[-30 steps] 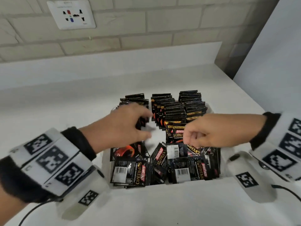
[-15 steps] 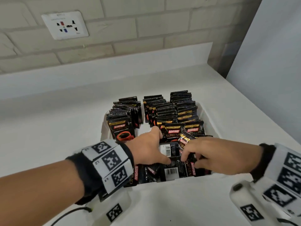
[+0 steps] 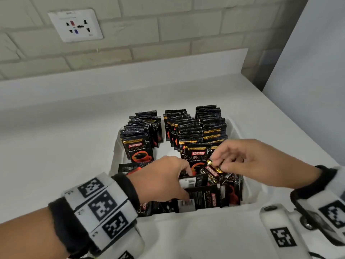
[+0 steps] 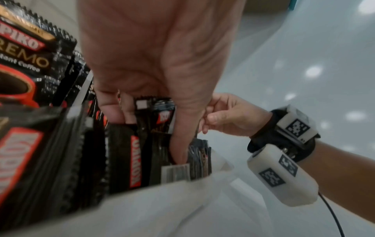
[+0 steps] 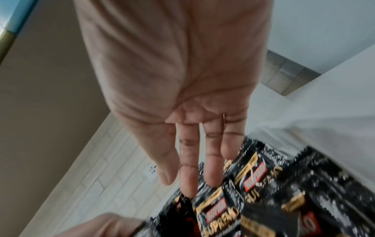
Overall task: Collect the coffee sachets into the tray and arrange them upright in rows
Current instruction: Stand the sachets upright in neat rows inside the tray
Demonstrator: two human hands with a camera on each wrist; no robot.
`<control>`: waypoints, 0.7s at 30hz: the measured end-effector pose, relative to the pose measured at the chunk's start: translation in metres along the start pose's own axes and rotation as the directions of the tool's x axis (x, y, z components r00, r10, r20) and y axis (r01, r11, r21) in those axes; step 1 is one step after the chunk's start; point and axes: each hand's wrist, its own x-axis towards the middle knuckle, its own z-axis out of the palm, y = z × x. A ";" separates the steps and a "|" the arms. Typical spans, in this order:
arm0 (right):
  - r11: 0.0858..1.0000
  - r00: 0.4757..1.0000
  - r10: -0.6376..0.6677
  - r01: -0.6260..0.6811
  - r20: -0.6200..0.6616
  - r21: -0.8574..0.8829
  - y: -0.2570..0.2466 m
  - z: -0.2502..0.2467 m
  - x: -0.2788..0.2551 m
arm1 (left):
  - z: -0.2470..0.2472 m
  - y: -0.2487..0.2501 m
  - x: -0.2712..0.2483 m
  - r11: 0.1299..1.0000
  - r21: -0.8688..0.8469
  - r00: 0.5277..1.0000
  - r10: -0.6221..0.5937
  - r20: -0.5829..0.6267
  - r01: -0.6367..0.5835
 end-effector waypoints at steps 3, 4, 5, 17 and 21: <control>0.996 0.995 -0.014 0.023 -0.104 0.085 0.003 -0.010 -0.005 | -0.013 -0.001 -0.012 0.998 -0.054 0.998 0.008 -0.061 -0.011; 0.991 0.990 -0.018 0.035 -0.139 0.126 0.003 -0.011 -0.007 | -0.021 -0.002 -0.018 0.994 -0.105 0.995 0.009 -0.100 -0.019; 0.984 0.985 -0.023 0.052 -0.172 0.169 0.001 -0.012 -0.008 | -0.029 -0.004 -0.023 0.984 -0.178 0.989 0.002 -0.145 -0.028; 0.707 0.980 0.148 -0.009 -0.135 0.707 -0.029 0.039 0.027 | -0.008 -0.013 -0.020 0.426 -0.883 0.916 -0.239 -0.322 -0.199; 0.683 0.947 0.193 0.058 -0.257 0.728 -0.030 0.046 0.037 | 0.003 -0.006 -0.017 0.299 -0.911 0.913 -0.206 -0.352 -0.284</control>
